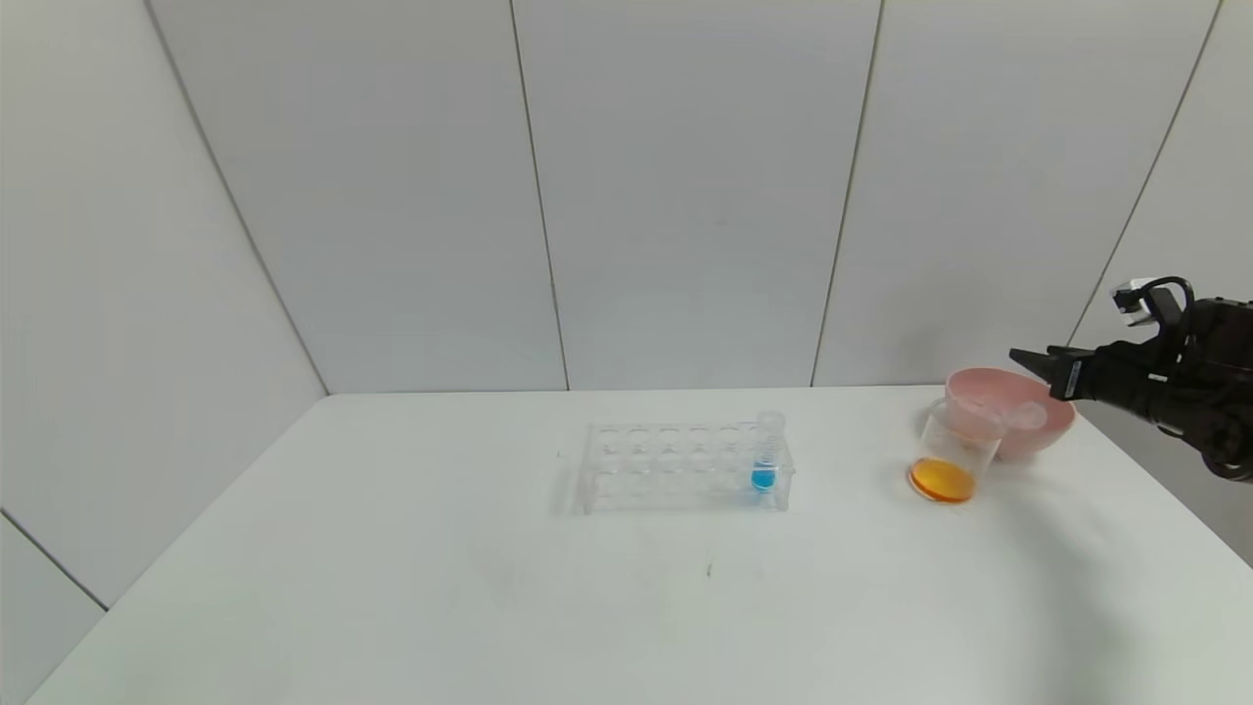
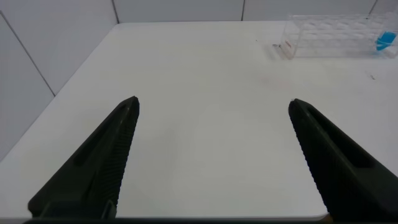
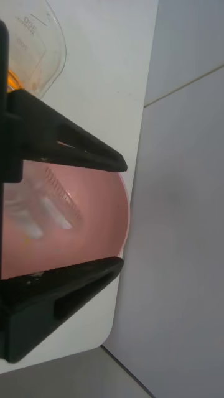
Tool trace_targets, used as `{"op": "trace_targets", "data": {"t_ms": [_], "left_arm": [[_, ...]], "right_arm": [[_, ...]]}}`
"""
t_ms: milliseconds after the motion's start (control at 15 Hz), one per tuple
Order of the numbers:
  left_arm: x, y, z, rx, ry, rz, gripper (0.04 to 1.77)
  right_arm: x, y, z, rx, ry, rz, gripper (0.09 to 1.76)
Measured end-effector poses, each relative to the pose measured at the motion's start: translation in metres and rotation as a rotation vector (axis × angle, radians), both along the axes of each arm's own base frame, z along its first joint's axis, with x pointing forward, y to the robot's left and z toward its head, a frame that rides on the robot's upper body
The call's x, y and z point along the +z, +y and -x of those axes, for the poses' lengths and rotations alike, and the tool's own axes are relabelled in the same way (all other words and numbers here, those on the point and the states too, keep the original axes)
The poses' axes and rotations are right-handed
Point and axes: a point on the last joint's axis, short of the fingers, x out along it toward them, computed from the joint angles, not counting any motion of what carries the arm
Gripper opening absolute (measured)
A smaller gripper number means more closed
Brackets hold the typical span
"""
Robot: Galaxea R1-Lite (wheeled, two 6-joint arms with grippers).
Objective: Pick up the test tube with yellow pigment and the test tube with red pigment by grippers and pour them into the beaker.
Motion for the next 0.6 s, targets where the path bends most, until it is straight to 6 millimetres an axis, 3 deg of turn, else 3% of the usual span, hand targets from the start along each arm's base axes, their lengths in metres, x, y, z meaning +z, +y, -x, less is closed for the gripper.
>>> {"op": "trace_targets", "data": {"t_ms": [267,600], "left_arm": [[0.0,0.0,0.0,0.0,0.0,0.0,1.72],[0.0,0.0,0.0,0.0,0.0,0.0,1.72]], "right_arm": [[-0.0001,-0.0003,-0.0002,0.0,-0.003,0.003,1.31],[0.0051,0.0022,0.0003,-0.005,-0.005,0.004,1.5]]}}
